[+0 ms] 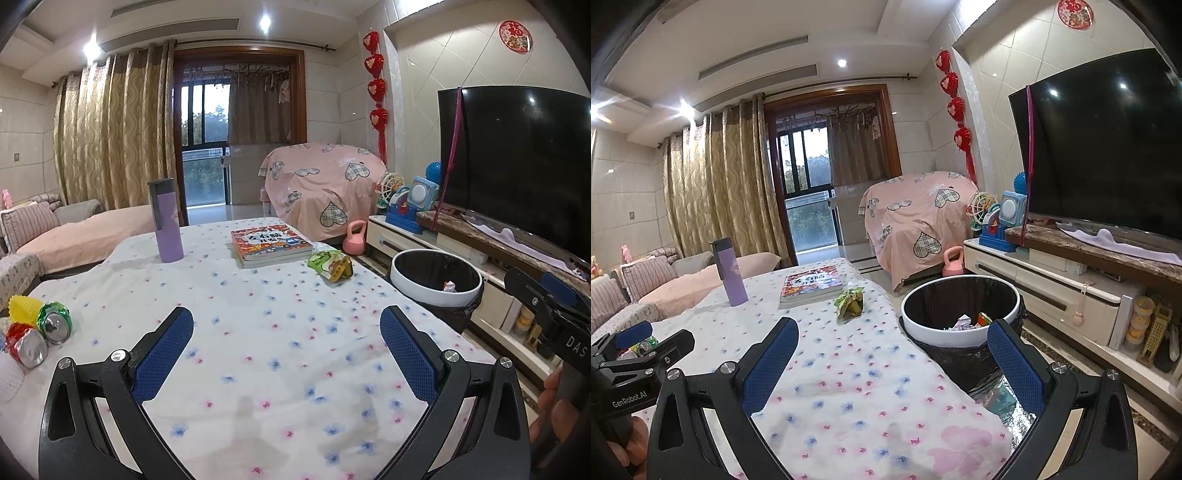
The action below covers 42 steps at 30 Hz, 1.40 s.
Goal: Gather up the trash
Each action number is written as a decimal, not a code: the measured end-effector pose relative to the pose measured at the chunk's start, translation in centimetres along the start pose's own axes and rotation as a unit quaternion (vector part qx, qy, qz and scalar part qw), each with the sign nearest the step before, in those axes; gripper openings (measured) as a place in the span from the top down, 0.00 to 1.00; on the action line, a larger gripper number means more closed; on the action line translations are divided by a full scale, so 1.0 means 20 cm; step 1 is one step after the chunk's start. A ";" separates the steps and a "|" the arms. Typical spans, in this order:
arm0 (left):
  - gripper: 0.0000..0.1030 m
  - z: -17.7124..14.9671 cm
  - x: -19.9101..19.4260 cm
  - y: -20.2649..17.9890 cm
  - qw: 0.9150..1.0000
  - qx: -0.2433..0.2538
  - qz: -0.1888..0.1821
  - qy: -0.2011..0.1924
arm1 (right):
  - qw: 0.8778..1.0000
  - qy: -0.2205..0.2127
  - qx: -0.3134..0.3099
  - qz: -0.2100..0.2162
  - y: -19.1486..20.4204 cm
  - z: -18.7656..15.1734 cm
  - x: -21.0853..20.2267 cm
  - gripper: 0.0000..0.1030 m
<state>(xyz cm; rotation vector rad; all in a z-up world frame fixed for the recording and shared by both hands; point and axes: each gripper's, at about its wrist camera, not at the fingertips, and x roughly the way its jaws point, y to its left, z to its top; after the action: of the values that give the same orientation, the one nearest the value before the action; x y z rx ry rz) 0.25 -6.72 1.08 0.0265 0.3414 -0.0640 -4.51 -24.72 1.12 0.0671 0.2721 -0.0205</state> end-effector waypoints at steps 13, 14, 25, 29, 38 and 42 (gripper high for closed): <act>0.00 0.00 -0.01 0.00 1.000 -0.001 -0.003 0.001 | 1.000 0.001 0.000 0.000 0.00 0.00 0.00 0.00; 0.00 0.00 -0.01 0.00 1.000 -0.001 -0.002 0.001 | 1.000 0.001 0.000 0.000 0.00 0.00 0.00 0.00; 0.00 0.00 -0.01 0.00 1.000 -0.001 -0.006 0.003 | 1.000 0.002 -0.002 0.002 0.01 0.00 -0.01 0.00; 0.00 -0.01 -0.01 0.00 1.000 -0.001 -0.007 0.003 | 1.000 0.002 -0.001 0.001 0.01 0.00 -0.01 0.00; 0.00 -0.01 -0.01 -0.01 1.000 -0.001 -0.009 0.005 | 1.000 0.004 -0.001 0.003 0.02 -0.01 -0.01 0.00; 0.00 -0.01 -0.01 0.00 1.000 -0.001 -0.009 0.005 | 1.000 0.005 -0.001 0.003 0.02 -0.02 -0.01 0.00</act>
<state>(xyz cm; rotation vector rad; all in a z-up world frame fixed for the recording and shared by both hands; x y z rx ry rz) -0.01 -6.78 0.88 0.0227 0.3524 -0.0811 -4.79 -24.39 0.86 0.0660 0.2812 -0.0136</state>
